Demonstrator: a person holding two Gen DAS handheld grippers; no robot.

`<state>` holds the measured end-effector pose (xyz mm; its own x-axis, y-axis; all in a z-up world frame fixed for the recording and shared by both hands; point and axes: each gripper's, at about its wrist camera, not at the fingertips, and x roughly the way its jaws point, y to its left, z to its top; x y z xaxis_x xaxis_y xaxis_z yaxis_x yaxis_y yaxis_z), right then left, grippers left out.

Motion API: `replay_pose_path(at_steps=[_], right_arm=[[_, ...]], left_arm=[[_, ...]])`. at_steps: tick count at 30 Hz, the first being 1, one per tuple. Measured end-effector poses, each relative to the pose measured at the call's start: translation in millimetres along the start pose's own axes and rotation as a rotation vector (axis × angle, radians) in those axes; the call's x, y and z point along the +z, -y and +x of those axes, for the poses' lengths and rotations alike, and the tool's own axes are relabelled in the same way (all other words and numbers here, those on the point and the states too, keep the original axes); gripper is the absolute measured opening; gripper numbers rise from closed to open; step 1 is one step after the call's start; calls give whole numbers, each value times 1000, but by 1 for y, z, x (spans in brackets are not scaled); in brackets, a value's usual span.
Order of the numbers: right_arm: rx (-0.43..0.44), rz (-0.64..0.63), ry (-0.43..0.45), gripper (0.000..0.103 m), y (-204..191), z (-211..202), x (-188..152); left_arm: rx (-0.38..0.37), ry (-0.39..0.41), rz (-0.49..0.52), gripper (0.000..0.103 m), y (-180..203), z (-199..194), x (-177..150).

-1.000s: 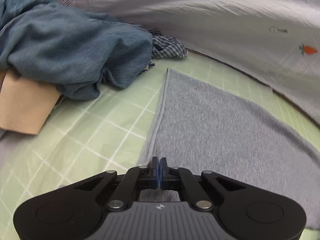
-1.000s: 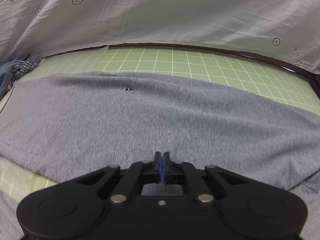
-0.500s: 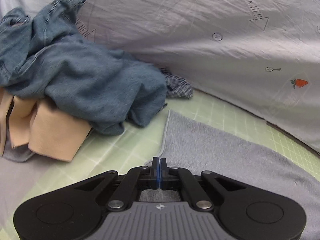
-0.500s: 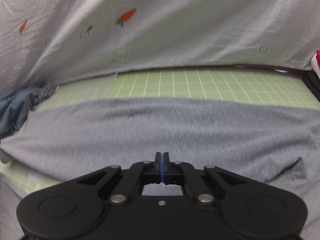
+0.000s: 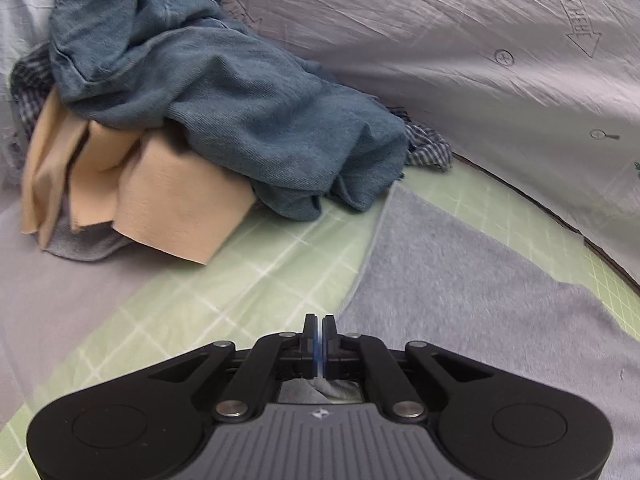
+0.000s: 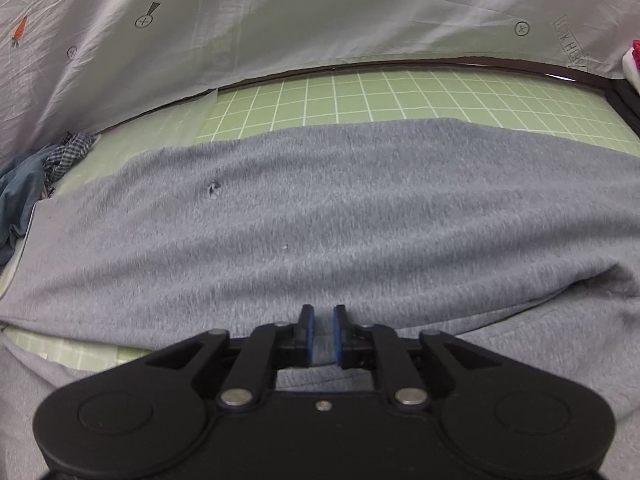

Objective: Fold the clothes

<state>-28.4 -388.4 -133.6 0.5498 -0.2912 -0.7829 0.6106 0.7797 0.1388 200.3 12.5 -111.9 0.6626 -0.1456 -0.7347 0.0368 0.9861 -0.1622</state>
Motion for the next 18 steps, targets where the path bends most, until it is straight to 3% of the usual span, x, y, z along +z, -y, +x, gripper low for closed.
replay_pose_path(at_steps=[3, 5, 7, 9, 18], right_arm=[[-11, 25, 18, 42, 4, -9, -3], [-16, 34, 30, 48, 6, -15, -6], [-20, 37, 41, 68, 9, -22, -11], [-24, 37, 56, 79, 12, -29, -16], [-3, -104, 1, 85, 2, -50, -53]], left_arm=[[7, -3, -13, 17, -7, -12, -2], [14, -10, -18, 23, -11, -20, -6], [21, -18, -22, 30, -16, -28, -10], [28, -25, -27, 36, -20, -37, -13], [28, -114, -32, 41, -32, -74, -83]])
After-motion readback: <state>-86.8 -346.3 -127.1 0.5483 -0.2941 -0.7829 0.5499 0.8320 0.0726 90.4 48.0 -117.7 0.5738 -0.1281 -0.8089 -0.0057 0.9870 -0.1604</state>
